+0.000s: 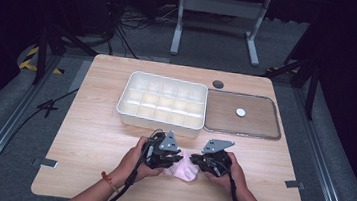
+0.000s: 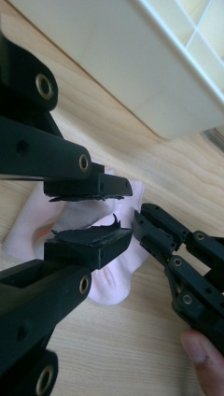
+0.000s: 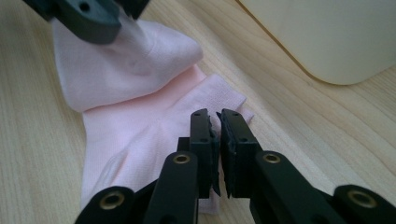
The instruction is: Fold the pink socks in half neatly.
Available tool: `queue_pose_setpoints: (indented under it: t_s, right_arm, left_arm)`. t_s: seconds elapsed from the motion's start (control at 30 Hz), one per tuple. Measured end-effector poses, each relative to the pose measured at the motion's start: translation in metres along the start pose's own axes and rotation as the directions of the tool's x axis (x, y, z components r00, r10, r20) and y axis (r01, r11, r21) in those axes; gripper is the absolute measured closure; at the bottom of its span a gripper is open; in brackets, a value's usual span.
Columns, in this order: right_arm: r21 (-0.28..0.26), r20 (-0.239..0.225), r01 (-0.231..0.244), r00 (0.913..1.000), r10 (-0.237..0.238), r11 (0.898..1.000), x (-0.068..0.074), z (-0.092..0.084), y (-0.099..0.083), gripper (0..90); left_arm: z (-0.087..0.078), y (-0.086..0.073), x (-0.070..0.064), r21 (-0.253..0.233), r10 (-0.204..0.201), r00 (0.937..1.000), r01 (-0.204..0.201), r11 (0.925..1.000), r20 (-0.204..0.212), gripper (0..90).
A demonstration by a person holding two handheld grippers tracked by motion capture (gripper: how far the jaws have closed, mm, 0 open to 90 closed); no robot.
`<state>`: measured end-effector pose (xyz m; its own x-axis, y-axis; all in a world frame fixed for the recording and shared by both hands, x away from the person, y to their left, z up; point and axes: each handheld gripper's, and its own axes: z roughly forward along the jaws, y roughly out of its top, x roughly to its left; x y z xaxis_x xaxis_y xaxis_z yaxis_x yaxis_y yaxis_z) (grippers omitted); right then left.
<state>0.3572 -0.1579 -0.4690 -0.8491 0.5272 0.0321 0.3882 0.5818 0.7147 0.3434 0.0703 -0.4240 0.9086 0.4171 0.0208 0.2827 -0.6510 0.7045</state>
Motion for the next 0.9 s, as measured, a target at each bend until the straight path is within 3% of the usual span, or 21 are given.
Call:
queue_pose_setpoints:
  t_s: [0.17, 0.27, 0.43, 0.5, 0.73, 0.77, 0.8, 0.9]
  right_arm:
    - [0.002, -0.003, -0.001, 1.0000, 0.001, 1.000, 0.000, 0.000, 0.000, 83.9]
    - [0.002, 0.001, 0.003, 1.0000, -0.003, 1.000, 0.000, 0.000, 0.000, 84.0]
    - [0.001, -0.004, -0.004, 1.0000, 0.004, 1.000, 0.000, 0.000, 0.000, 83.4]
    - [0.002, -0.004, -0.003, 1.0000, 0.003, 1.000, 0.000, 0.000, 0.000, 83.4]
    - [-0.003, 0.006, 0.005, 1.0000, -0.005, 1.000, -0.001, -0.001, 0.000, 80.4]
    - [-0.044, 0.033, 0.018, 0.9993, -0.016, 0.999, 0.000, -0.008, 0.002, 80.6]
    - [-0.044, 0.033, 0.018, 0.9993, -0.016, 0.999, 0.000, -0.008, 0.002, 80.6]
    - [-0.143, 0.033, 0.002, 0.9995, 0.002, 0.990, 0.000, -0.025, 0.011, 81.3]
  left_arm:
    - [-0.018, -0.003, 0.004, -0.058, -0.028, 0.9994, 0.027, 0.9980, -0.018, 72.7]
    - [-0.026, -0.007, 0.007, -0.068, -0.038, 0.9991, 0.037, 0.9970, -0.019, 72.6]
    - [-0.019, -0.019, 0.005, -0.001, -0.019, 0.9998, 0.019, 0.9998, -0.010, 72.9]
    - [-0.011, -0.024, 0.000, 0.032, -0.003, 0.9999, 0.003, 0.9995, 0.015, 73.0]
    - [0.003, -0.030, -0.005, 0.067, 0.001, 0.9980, -0.006, 0.9978, 0.063, 71.2]
    - [0.005, -0.030, -0.006, 0.074, 0.005, 0.9975, -0.010, 0.9972, 0.070, 71.4]
    - [0.006, -0.031, -0.007, 0.083, 0.001, 0.9977, -0.007, 0.9965, 0.068, 71.4]
    - [0.012, -0.033, -0.009, 0.103, 0.021, 0.9977, -0.028, 0.9943, 0.064, 71.3]
